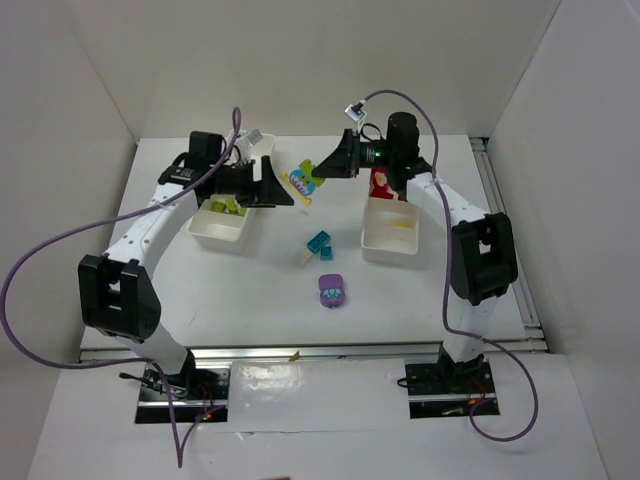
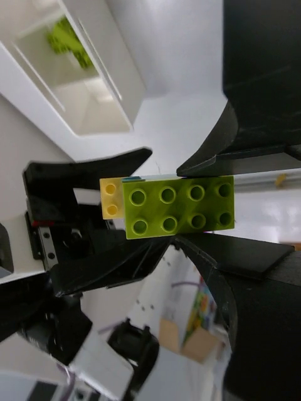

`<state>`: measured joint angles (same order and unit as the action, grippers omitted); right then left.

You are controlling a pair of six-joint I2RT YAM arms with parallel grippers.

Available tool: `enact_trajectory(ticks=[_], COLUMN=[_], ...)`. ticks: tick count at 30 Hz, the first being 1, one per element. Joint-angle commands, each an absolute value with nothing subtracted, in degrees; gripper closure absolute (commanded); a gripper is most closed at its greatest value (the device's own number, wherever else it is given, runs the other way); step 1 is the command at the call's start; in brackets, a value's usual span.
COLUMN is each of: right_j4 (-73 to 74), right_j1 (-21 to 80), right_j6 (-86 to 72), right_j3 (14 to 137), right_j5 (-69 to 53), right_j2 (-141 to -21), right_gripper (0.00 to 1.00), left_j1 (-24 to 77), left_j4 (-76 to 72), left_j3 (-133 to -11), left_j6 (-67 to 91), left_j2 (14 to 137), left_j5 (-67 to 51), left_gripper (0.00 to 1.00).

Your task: Sort the legos into containers by color

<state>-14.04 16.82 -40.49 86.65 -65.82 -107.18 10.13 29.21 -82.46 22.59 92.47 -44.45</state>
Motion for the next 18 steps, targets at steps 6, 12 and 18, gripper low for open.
enact_trajectory(ticks=[6,12,18], right_j4=[-60.4,-53.6,-41.6], right_j1=[17.1,18.2,18.7], right_j6=[-77.3,-71.8,-62.9], right_j3=[80.4,81.1,82.2], right_j5=[-73.0,-72.5,-72.0], right_j2=[-106.7,-107.2,-106.7], right_gripper=[0.88,0.88,0.88], left_j1=[13.0,13.6,13.6], left_j4=[8.1,2.3,-3.6], left_j3=[-79.9,-79.4,-78.0], left_j6=[28.4,31.7,36.4], left_j2=[89.4,88.9,88.2], left_j5=[-55.3,-58.3,-59.6], left_gripper=[0.07,0.11,0.15])
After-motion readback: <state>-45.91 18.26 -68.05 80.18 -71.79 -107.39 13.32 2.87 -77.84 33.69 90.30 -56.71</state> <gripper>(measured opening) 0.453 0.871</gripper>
